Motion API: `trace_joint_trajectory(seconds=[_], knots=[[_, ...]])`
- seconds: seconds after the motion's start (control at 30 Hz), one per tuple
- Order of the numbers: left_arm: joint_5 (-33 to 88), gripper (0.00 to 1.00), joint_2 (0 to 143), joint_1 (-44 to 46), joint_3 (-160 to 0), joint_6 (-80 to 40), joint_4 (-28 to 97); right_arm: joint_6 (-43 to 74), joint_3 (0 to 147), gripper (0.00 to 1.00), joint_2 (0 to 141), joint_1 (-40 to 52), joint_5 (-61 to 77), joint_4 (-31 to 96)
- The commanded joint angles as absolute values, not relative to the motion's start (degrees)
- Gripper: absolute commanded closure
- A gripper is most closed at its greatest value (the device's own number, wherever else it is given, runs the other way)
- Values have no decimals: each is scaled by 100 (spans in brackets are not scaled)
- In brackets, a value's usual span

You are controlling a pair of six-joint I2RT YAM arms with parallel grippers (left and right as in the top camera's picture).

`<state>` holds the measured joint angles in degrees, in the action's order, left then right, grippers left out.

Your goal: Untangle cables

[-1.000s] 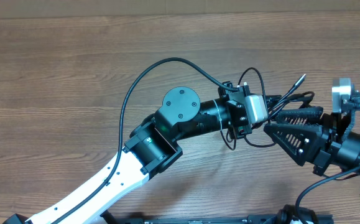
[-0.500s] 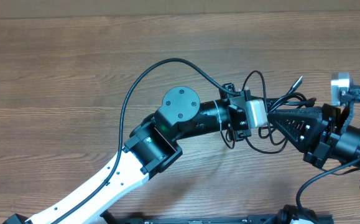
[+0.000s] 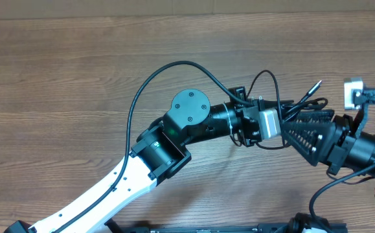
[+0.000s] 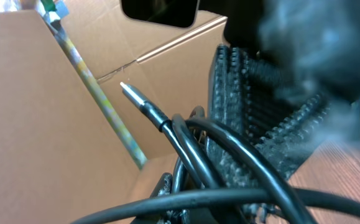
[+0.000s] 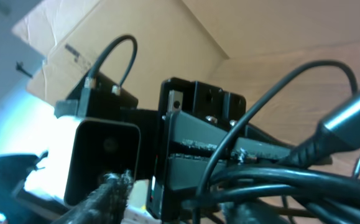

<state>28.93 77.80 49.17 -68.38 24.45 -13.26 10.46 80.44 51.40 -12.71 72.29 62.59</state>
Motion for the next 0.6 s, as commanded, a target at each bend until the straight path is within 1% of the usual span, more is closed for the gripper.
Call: trace_joint_trajectory(seconds=[0.0,0.03,0.13,0.23,0.33,0.47,0.5,0.57], knots=[[2836,96,7747,4952,-6991,2788,-1439,1205,8073,65,5142,-1288,7207,6222],[2770,96,7747,4952,-6991,2788,-1444,1205,8073,66,5142,-1288,7207,6222],[2705,96,7747,4952,-6991,2766,-1559,1203,8073,74,5142,-1288,7205,6222],[2707,96,7745,4952,-6991,2766,-1632,1205,8073,75,5142,-1288,7183,6224],[2707,96,7745,4952,-6991,2768,-1660,1227,8073,79,5142,-1288,7083,6226],[2714,96,7745,4952,-6991,2801,-1656,1229,8073,80,5146,-1288,7035,6224],[2742,96,7745,4952,-6991,2836,-1656,1227,8073,83,5146,-1288,7032,6226],[2821,96,7745,4952,-6991,2836,-1660,1227,8073,94,5146,-1288,6982,6226]])
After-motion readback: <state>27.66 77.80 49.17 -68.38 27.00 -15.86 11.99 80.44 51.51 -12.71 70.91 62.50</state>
